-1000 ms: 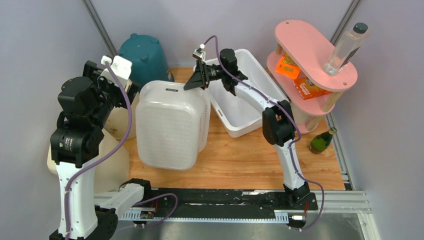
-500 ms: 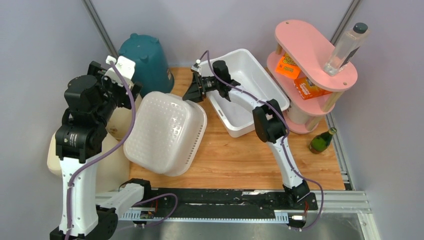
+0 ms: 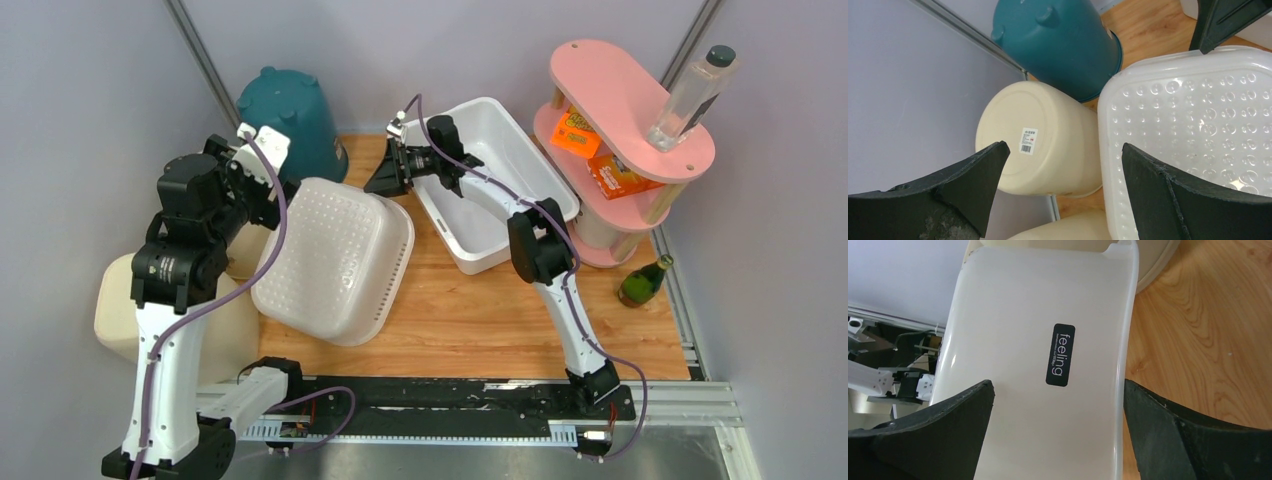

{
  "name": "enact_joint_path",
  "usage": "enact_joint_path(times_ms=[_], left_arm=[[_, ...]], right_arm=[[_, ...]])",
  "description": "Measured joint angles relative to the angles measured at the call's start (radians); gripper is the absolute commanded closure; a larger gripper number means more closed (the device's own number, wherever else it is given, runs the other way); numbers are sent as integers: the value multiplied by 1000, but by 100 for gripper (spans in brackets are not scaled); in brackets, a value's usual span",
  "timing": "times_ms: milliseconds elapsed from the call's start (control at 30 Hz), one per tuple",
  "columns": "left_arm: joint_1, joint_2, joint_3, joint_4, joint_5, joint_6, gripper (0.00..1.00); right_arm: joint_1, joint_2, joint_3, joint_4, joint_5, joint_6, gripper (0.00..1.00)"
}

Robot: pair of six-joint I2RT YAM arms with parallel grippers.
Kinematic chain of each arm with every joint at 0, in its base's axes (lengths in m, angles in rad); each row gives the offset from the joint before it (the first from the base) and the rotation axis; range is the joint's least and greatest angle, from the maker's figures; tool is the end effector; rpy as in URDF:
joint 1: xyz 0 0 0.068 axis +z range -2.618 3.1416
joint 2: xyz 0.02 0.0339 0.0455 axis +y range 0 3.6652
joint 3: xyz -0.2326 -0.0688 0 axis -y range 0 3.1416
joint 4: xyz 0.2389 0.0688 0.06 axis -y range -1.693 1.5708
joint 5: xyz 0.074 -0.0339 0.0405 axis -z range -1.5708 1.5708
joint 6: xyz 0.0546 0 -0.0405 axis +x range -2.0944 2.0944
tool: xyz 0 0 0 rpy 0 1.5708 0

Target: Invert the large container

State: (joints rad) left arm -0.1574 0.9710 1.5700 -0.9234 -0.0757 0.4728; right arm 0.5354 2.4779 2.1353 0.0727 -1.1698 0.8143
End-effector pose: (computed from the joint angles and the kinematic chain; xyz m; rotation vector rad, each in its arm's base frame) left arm 0.1724 -0.0232 0.4488 0.5407 1.8260 0.2861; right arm 0.4390 0.3189 0.2076 -0.6981 2.0562 1.9246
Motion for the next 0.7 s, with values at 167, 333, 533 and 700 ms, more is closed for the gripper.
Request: enact_joint_path(times_ms=[167, 333, 533, 700], left_arm=[[0, -12, -28, -2, 20, -3, 5], [0, -17, -32, -15, 41, 0, 5], [0, -23, -32, -45, 50, 5, 5], [0, -35, -32, -49, 53, 5, 5]], right_arm=[[8, -2, 0, -50, 46, -43, 0], [18, -2, 20, -122, 83, -118, 0], [24, -8, 56, -192, 156, -211, 0], [24, -11, 80, -197, 180, -235, 0]])
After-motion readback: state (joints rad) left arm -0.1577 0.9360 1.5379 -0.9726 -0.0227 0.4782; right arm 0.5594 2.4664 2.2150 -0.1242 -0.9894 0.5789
